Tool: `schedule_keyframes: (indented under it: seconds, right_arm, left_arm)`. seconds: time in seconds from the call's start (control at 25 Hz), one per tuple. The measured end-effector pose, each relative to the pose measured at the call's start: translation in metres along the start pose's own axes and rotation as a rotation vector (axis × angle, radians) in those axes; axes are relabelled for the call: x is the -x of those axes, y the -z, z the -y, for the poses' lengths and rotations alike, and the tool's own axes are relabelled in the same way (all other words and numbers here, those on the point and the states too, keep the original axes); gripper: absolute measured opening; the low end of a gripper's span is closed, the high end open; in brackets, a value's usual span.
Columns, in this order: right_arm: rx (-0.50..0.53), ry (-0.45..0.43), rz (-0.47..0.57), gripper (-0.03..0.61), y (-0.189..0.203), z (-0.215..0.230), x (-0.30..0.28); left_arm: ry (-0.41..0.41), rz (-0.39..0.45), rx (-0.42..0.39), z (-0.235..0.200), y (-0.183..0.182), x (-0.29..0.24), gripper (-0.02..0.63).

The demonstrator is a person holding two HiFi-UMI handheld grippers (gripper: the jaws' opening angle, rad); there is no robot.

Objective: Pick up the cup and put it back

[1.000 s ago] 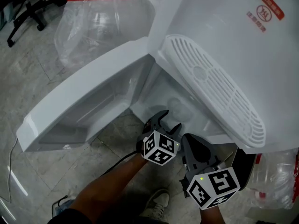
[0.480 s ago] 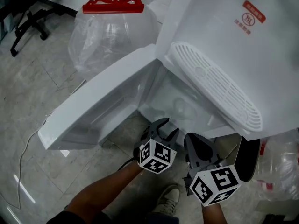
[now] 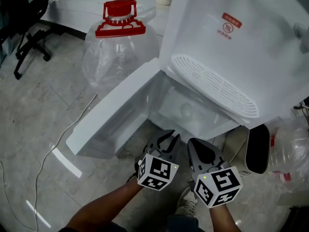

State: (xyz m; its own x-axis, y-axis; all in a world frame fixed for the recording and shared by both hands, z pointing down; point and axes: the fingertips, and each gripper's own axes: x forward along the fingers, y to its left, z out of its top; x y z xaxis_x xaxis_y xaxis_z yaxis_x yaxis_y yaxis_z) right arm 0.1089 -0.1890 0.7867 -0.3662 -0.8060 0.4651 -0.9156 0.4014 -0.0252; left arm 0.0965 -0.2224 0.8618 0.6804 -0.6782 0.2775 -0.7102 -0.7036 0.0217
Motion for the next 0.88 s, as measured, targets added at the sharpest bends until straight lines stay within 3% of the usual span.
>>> schedule_keyframes:
  seconds: [0.56,0.88]
  right_arm:
    - [0.007,-0.041,0.008,0.021,-0.020,-0.025,0.000]
    - [0.009,-0.110,-0.022,0.021,-0.070,-0.036,0.009]
  left_arm:
    - [-0.020,0.013,-0.019,-0.011,-0.052,0.056,0.012]
    - [-0.049,-0.017,0.031,-0.016,-0.108,0.078,0.011]
